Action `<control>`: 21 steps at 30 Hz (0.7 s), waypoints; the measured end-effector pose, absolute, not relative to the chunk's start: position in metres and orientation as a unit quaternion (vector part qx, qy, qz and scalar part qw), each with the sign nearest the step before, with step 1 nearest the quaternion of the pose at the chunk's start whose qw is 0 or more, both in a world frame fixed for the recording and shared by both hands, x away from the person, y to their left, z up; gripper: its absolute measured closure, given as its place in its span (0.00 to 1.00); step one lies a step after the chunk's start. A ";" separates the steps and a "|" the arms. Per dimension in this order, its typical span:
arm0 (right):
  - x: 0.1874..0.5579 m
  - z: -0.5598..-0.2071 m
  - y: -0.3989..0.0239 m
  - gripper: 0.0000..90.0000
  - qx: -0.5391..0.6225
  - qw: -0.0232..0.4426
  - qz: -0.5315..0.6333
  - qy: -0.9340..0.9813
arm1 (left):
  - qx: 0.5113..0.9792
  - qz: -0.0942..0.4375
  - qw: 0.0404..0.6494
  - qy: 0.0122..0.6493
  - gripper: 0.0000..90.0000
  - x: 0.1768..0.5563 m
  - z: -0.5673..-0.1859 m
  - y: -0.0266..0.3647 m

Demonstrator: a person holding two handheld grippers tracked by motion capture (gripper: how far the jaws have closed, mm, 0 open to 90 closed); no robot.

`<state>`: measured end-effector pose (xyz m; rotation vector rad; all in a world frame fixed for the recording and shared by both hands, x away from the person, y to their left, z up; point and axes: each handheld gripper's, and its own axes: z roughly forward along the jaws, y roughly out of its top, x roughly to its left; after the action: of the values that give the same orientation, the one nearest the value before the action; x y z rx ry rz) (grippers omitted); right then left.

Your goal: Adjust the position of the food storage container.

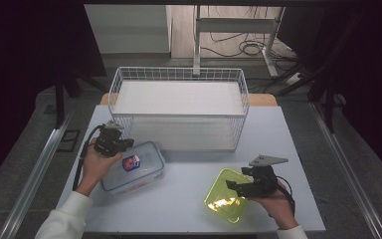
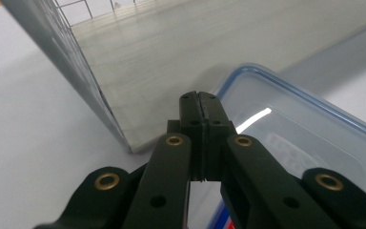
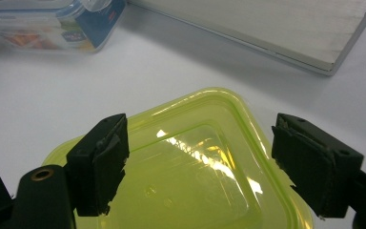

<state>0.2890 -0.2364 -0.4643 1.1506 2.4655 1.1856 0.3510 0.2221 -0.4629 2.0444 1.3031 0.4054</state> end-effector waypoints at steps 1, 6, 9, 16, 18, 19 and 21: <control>0.289 -0.464 -0.236 0.22 0.386 0.087 0.398 0.828 | 0.784 0.155 0.335 0.499 1.00 0.351 -0.463 0.222; 0.289 -0.464 -0.236 0.22 0.386 0.087 0.398 0.828 | 0.791 0.170 0.325 0.490 1.00 0.357 -0.471 0.218; 0.289 -0.465 -0.236 0.22 0.387 0.086 0.397 0.828 | 0.795 0.172 0.320 0.487 1.00 0.359 -0.473 0.218; 0.289 -0.465 -0.236 0.22 0.387 0.085 0.396 0.829 | 0.798 0.171 0.318 0.482 1.00 0.364 -0.477 0.219; 0.289 -0.465 -0.235 0.22 0.386 0.085 0.394 0.829 | 0.800 0.175 0.317 0.479 1.00 0.363 -0.477 0.219; 0.289 -0.465 -0.235 0.22 0.386 0.085 0.394 0.829 | 0.800 0.175 0.317 0.479 1.00 0.363 -0.477 0.219; 0.289 -0.465 -0.235 0.22 0.385 0.085 0.394 0.830 | 0.799 0.174 0.319 0.479 1.00 0.363 -0.477 0.219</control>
<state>0.2888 -0.2345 -0.4654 1.1487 2.4760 1.1758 0.3633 0.2189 -0.4774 2.1021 1.2602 0.4564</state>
